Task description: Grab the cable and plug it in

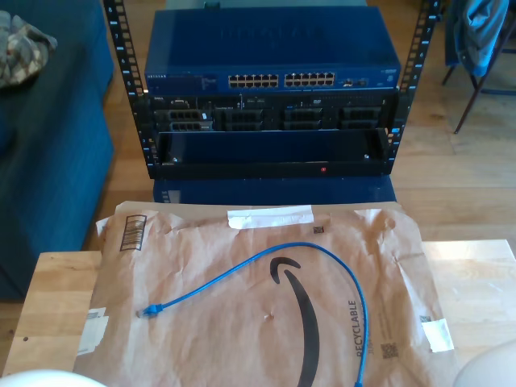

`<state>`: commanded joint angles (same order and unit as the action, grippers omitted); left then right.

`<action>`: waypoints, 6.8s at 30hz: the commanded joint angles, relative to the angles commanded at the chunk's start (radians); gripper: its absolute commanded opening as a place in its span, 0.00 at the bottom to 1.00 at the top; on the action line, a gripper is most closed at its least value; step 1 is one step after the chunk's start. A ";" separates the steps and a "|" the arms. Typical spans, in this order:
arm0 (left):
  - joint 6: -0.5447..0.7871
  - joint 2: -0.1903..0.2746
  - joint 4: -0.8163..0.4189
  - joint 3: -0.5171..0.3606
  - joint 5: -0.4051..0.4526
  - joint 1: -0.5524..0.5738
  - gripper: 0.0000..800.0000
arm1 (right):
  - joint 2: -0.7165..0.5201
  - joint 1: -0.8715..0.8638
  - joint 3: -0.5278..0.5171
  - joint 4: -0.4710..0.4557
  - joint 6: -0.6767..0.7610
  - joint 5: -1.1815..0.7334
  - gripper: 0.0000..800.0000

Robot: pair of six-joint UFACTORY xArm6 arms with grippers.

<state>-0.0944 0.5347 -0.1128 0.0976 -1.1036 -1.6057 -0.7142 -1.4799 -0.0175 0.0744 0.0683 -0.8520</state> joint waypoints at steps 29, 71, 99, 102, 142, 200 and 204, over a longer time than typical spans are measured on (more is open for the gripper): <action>-0.089 0.003 0.000 0.212 -0.279 0.028 1.00 | -0.048 0.014 0.249 0.009 0.192 -0.278 1.00; -0.971 -0.066 0.259 0.637 -0.462 1.022 1.00 | 0.516 1.892 1.028 0.006 1.642 -0.405 0.99; -1.194 -0.152 0.304 0.667 -0.399 1.293 1.00 | 0.896 2.228 1.079 0.006 1.725 0.072 0.97; -1.194 -0.155 0.304 0.664 -0.399 1.292 1.00 | 0.931 2.228 1.080 0.006 1.725 0.112 0.97; -1.194 -0.152 0.305 0.674 -0.402 1.295 1.00 | 0.973 2.202 1.073 0.003 1.781 0.241 0.01; -1.444 -0.273 0.769 1.246 -0.520 1.729 1.00 | 0.086 1.444 0.984 0.557 1.637 -0.552 0.00; -1.444 -0.276 0.802 1.269 -0.532 1.729 1.00 | 0.086 1.432 0.987 0.585 1.625 -0.555 0.00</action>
<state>-1.5382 0.2585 0.6897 1.3665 -1.6360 0.1235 -0.6283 -0.0483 0.9691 0.6590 1.6932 -1.4074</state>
